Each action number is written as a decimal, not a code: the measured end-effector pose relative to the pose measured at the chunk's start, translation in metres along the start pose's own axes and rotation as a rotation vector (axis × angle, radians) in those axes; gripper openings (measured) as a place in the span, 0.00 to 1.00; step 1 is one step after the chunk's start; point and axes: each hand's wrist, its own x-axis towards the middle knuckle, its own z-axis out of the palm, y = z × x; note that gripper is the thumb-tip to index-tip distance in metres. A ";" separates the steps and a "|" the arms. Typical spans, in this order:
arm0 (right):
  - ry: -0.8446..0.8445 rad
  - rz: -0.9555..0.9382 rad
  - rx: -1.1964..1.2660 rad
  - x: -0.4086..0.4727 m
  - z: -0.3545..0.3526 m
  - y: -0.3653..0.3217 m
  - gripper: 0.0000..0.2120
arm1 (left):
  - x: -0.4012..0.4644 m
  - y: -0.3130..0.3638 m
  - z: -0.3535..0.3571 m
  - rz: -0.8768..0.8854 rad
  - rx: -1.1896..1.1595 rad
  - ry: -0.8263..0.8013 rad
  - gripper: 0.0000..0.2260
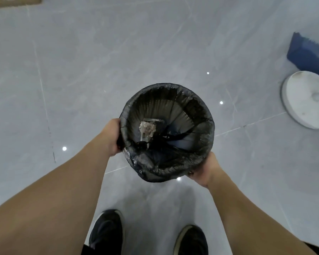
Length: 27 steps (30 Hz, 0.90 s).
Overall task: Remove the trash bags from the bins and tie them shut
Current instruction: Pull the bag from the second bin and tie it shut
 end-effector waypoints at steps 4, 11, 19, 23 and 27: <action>0.024 -0.030 -0.017 -0.010 0.002 0.013 0.16 | -0.011 -0.010 0.000 -0.013 0.010 0.007 0.12; 0.137 -0.076 -0.112 -0.028 -0.004 0.019 0.15 | -0.051 -0.018 -0.006 -0.032 0.162 0.061 0.15; 0.226 -0.123 -0.077 -0.047 -0.009 0.001 0.08 | -0.073 0.023 -0.021 -0.034 0.151 0.095 0.10; 0.241 -0.231 -0.043 -0.055 -0.003 -0.016 0.05 | -0.084 0.044 -0.016 -0.003 0.097 0.045 0.07; 0.181 -0.284 -0.126 -0.066 0.005 -0.031 0.12 | -0.091 0.058 -0.011 -0.021 -0.001 -0.078 0.06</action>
